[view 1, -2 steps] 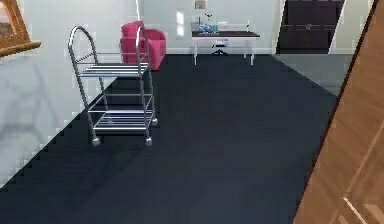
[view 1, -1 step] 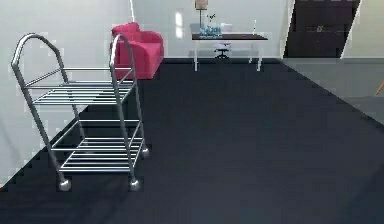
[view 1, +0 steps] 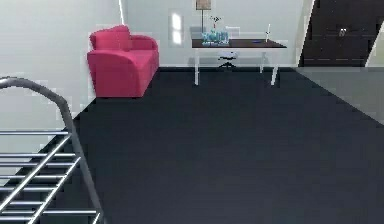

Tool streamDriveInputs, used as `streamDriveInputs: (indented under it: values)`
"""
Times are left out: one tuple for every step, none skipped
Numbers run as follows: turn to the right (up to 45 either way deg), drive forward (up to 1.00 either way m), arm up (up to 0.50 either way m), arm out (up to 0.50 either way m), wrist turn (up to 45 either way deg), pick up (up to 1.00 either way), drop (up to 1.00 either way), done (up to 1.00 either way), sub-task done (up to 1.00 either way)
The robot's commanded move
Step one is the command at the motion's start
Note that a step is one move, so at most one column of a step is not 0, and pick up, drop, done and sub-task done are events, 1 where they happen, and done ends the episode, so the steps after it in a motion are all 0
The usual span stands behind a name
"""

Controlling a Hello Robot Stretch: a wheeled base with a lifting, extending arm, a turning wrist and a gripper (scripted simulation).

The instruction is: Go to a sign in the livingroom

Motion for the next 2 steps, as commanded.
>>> streamDriveInputs:
  values:
    - [0.0,1.0,0.0,0.0,0.0,0.0,0.0,0.0,0.0]
    - [0.0,1.0,0.0,0.0,0.0,0.0,0.0,0.0,0.0]
